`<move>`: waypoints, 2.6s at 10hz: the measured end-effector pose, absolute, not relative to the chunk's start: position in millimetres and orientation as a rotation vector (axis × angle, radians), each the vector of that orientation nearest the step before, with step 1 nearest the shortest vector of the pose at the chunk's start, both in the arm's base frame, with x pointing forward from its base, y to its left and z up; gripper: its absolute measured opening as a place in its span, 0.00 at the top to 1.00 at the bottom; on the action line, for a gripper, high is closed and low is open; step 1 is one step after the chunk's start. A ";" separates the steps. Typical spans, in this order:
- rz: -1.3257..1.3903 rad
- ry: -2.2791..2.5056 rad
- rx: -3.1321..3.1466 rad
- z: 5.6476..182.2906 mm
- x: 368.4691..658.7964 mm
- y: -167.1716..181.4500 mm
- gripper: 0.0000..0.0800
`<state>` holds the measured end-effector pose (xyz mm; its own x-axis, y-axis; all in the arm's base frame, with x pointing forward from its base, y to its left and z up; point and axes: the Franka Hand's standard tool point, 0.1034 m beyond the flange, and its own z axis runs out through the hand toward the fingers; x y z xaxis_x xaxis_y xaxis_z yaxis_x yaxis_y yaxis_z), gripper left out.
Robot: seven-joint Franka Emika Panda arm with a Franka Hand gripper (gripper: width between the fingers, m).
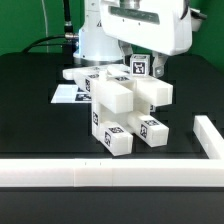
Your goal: Assemble chair
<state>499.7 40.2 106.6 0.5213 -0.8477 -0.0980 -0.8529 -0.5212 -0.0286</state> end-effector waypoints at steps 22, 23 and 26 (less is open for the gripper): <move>0.093 1.099 -2.862 106.5 499.5 39.4 0.66; 0.098 1.221 -2.815 106.5 499.5 39.6 0.66; 0.109 1.480 -2.693 106.5 499.5 40.4 0.66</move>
Offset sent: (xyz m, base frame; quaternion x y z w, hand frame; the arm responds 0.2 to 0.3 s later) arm 0.0064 -0.0037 0.0003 -0.0162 -0.0011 -0.2508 0.9679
